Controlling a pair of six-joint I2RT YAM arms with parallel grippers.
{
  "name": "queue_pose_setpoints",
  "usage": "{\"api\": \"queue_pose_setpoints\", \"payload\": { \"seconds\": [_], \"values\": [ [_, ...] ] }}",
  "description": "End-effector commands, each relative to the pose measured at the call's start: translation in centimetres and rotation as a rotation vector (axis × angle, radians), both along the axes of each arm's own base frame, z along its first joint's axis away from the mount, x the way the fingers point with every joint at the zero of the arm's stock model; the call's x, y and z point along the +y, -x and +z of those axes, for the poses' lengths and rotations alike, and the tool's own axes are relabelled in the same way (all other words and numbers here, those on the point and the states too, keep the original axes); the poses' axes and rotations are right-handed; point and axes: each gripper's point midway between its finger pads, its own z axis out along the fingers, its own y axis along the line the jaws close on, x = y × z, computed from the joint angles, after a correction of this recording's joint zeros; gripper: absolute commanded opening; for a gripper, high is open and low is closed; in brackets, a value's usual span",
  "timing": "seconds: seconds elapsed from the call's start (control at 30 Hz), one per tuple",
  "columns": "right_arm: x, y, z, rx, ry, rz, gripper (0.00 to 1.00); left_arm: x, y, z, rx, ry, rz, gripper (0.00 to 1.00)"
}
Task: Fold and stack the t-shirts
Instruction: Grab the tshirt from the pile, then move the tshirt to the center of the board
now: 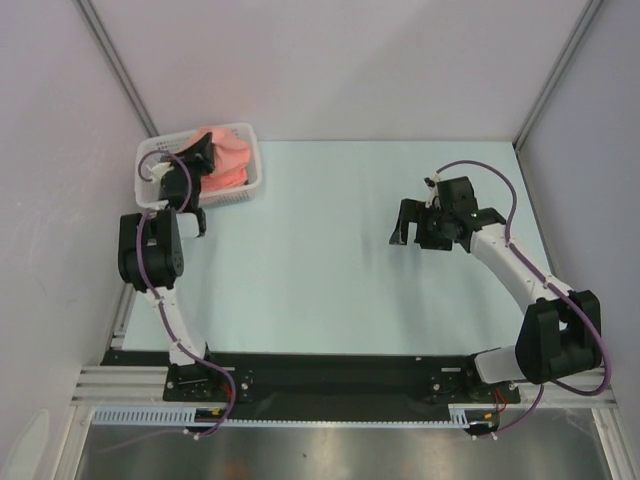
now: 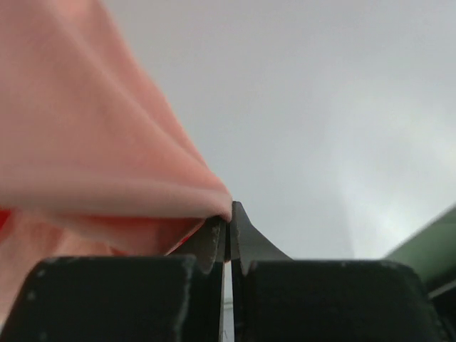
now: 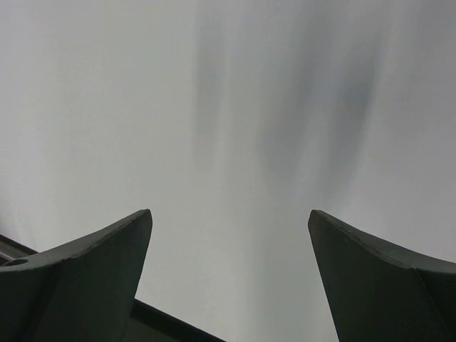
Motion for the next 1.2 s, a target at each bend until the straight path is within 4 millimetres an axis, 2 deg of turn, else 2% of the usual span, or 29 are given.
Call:
{"api": "queue_pose_setpoints", "payload": {
  "seconds": [0.0, 0.13, 0.17, 0.23, 0.33, 0.37, 0.4, 0.43, 0.47, 0.5, 0.53, 0.57, 0.6, 0.63, 0.7, 0.73, 0.77, 0.8, 0.83, 0.93, 0.97, 1.03, 1.07, 1.1, 1.13, 1.17],
  "values": [
    [-0.1, 0.4, 2.4, -0.059, 0.008, 0.022, 1.0, -1.2, 9.1, 18.3, -0.6, 0.017, -0.011, 0.0],
    [0.4, 0.8, 2.9, -0.076, 0.002, 0.041, 1.0, -1.7, 11.9, 21.7, -0.664, 0.084, -0.025, 0.0],
    [0.7, 1.0, 2.9, -0.076, 0.003, 0.051, 1.0, -2.1, 13.4, 23.2, -0.696, 0.093, -0.035, 0.0],
    [1.1, 1.3, 3.0, -0.078, -0.009, 0.058, 1.0, -3.8, 14.8, 24.6, -0.711, 0.099, -0.085, 0.0],
    [1.3, 1.5, 3.2, -0.087, -0.014, 0.062, 1.0, -8.4, 18.5, 28.1, -0.708, -0.022, -0.203, 0.0],
    [1.3, 1.5, 3.4, -0.09, -0.013, 0.057, 1.0, -9.6, 19.5, 28.6, -0.698, -0.053, -0.226, 0.0],
    [1.2, 1.5, 3.6, -0.095, -0.014, 0.053, 1.0, -11.3, 19.0, 27.5, -0.605, -0.138, -0.272, 0.0],
    [1.1, 1.5, 3.9, -0.1, -0.014, 0.043, 1.0, -14.1, 22.2, 29.5, -0.618, -0.188, -0.338, 0.0],
    [0.9, 1.5, 4.2, -0.102, -0.009, 0.028, 1.0, -16.0, 23.3, 30.0, -0.623, -0.35, -0.342, 0.0],
    [0.8, 1.5, 4.5, -0.106, -0.008, 0.018, 1.0, -17.4, 21.8, 26.6, -0.39, -0.415, -0.392, 0.0],
    [0.7, 1.6, 4.9, -0.111, -0.007, 0.007, 1.0, -19.4, 25.3, 29.8, -0.424, -0.498, -0.414, 0.0],
    [0.6, 1.9, 4.9, -0.097, -0.004, 0.006, 1.0, -20.3, 26.1, 29.5, -0.384, -0.573, -0.416, 0.0],
    [0.6, 2.0, 5.4, -0.097, -0.01, -0.004, 1.0, -21.1, 26.5, 28.3, -0.362, -0.701, -0.41, 0.0],
    [0.6, 2.3, 5.6, -0.091, -0.012, -0.004, 1.0, -22.6, 27.6, 26.2, -0.254, -0.739, -0.475, 0.0],
    [0.5, 3.1, 6.0, -0.076, -0.016, -0.001, 1.0, -23.6, 28.5, 23.1, -0.18, -0.8, -0.53, 0.0],
    [0.6, 3.5, 6.2, -0.071, -0.023, 0.002, 1.0, -24.9, 29.1, 19.7, -0.131, -0.806, -0.611, 0.12],
    [0.5, 4.1, 6.4, -0.066, -0.024, 0.006, 1.0, -25.5, 29.8, 18.2, -0.114, -0.804, -0.653, 0.34],
    [0.4, 4.5, 6.4, -0.057, -0.022, 0.007, 1.0, -26.0, 30.3, 16.5, -0.08, -0.806, -0.691, 0.65],
    [0.0, 5.4, 6.2, -0.028, -0.008, 0.008, 1.0, -26.4, 31.0, 12.6, 0.024, -0.831, -0.739, 0.99],
    [-0.6, 6.8, 6.2, -0.017, 0.012, 0.019, 1.0, -25.9, 32.0, 7.3, 0.162, -0.938, -0.775, 1.0],
    [-0.8, 7.7, 5.1, 0.014, 0.018, 0.031, 1.0, -24.6, 32.2, 4.9, 0.255, -0.996, -0.756, 1.0],
    [0.1, 8.8, 4.0, 0.056, -0.021, 0.083, 1.0, -23.1, 32.4, 3.5, 0.336, -1.058, -0.716, 1.0],
    [0.0, 9.6, 2.5, 0.111, -0.018, 0.076, 1.0, -21.9, 32.2, 2.7, 0.396, -1.09, -0.68, 1.0],
    [-0.1, 10.0, 1.8, 0.149, -0.014, 0.063, 1.0, -21.5, 32.7, 1.1, 0.458, -1.132, -0.709, 0.98],
    [-0.2, 10.6, 1.2, 0.185, -0.014, 0.06, 0.99, -21.5, 33.0, 0.6, 0.481, -1.154, -0.735, 0.91],
    [-0.1, 11.3, 0.6, 0.212, -0.02, 0.075, 0.97, -21.4, 33.3, -0.4, 0.519, -1.179, -0.762, 0.9]
  ]
}}
